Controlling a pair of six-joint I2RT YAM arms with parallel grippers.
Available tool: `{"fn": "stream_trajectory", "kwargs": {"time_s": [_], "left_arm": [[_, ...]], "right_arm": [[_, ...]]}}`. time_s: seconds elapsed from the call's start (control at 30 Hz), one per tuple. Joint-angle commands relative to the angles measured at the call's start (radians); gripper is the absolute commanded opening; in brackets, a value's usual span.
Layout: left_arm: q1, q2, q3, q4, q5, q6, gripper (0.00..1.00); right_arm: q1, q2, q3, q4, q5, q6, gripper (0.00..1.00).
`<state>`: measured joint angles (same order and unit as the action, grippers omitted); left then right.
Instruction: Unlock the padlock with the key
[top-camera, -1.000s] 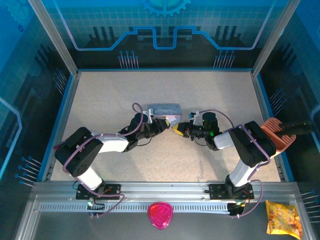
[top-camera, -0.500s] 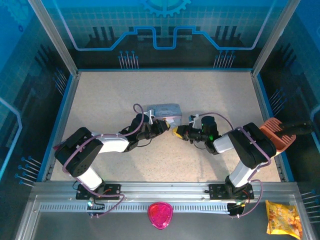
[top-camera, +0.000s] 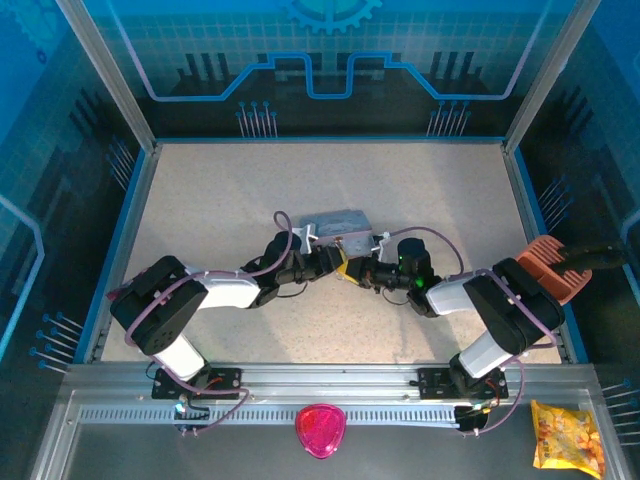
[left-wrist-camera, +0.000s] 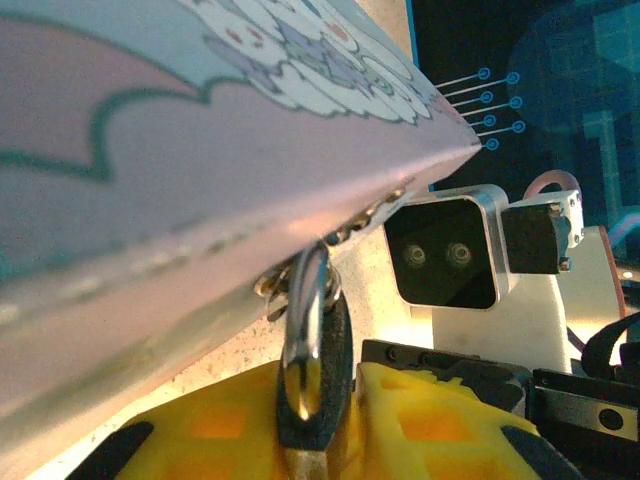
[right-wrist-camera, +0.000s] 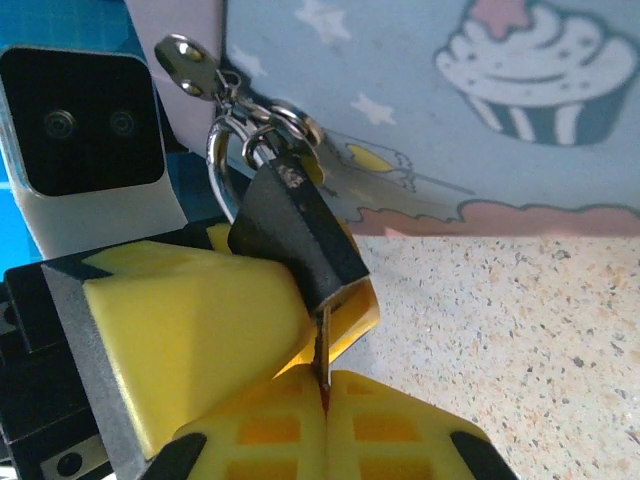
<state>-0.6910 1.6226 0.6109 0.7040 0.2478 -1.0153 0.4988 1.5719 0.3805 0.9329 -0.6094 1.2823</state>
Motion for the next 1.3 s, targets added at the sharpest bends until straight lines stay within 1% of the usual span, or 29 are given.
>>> {"fn": "stream_trajectory", "kwargs": {"time_s": [0.0, 0.2, 0.43, 0.53, 0.77, 1.03, 1.13, 1.27], "left_arm": [[-0.056, -0.029, -0.015, 0.077, 0.193, -0.011, 0.24], [-0.032, -0.034, -0.041, 0.09, 0.168, -0.025, 0.22], [-0.01, -0.034, -0.046, 0.094, 0.162, -0.025, 0.14], [-0.009, -0.034, -0.041, 0.094, 0.162, -0.025, 0.12], [-0.01, -0.047, -0.056, 0.106, 0.157, -0.03, 0.11], [-0.011, -0.044, -0.053, 0.13, 0.163, -0.04, 0.1], [-0.013, -0.042, -0.054, 0.13, 0.166, -0.039, 0.1], [-0.016, -0.043, -0.066, 0.13, 0.175, -0.034, 0.1]], "right_arm": [[0.015, -0.013, 0.016, 0.076, 0.037, -0.022, 0.0], [0.012, -0.031, -0.005, 0.052, 0.052, -0.03, 0.0], [-0.003, -0.047, -0.029, 0.034, 0.063, -0.031, 0.0], [-0.012, -0.036, -0.035, 0.032, 0.068, -0.023, 0.0], [-0.084, 0.049, -0.087, 0.199, 0.045, 0.086, 0.0], [-0.073, 0.143, -0.087, 0.383, 0.061, 0.184, 0.0], [-0.074, 0.15, -0.09, 0.405, 0.075, 0.198, 0.0], [-0.083, 0.112, -0.089, 0.343, 0.091, 0.177, 0.0]]}}
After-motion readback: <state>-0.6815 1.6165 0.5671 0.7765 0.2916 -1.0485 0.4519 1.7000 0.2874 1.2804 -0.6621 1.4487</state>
